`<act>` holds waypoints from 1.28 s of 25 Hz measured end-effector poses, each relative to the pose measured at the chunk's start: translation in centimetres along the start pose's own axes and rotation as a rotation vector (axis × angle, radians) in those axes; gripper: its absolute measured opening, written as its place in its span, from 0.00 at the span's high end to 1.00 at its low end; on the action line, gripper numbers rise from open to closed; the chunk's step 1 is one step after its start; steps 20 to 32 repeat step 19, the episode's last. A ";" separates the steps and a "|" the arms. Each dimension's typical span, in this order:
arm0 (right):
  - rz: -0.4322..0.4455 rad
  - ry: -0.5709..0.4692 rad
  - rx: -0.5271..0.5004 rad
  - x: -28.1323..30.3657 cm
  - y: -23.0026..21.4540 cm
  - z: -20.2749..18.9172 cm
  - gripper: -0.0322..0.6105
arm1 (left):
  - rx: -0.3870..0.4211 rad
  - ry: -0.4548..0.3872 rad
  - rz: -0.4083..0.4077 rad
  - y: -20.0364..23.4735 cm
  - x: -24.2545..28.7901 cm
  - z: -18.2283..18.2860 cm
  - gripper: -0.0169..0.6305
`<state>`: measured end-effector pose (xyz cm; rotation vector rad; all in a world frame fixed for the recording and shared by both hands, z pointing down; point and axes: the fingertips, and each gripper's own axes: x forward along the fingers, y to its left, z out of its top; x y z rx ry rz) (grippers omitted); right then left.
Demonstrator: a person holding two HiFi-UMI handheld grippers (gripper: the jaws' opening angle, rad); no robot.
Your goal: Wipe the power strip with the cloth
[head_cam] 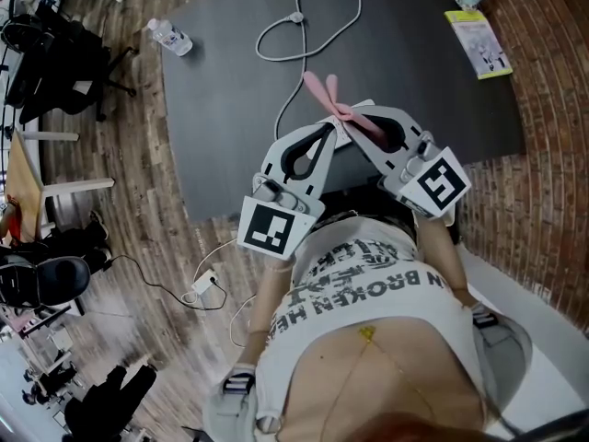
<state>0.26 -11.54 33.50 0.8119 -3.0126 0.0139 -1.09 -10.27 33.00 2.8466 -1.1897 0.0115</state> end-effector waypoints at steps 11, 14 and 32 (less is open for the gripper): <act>-0.005 0.022 -0.010 0.0 -0.1 -0.1 0.93 | 0.003 0.016 -0.014 -0.2 -0.1 0.0 0.96; -0.013 0.019 0.006 0.0 -0.2 0.0 0.93 | 0.005 0.018 -0.018 -0.3 -0.1 0.1 0.96; -0.015 0.030 0.007 0.1 -0.2 -0.3 0.93 | 0.008 0.019 -0.023 -0.3 -0.1 0.1 0.96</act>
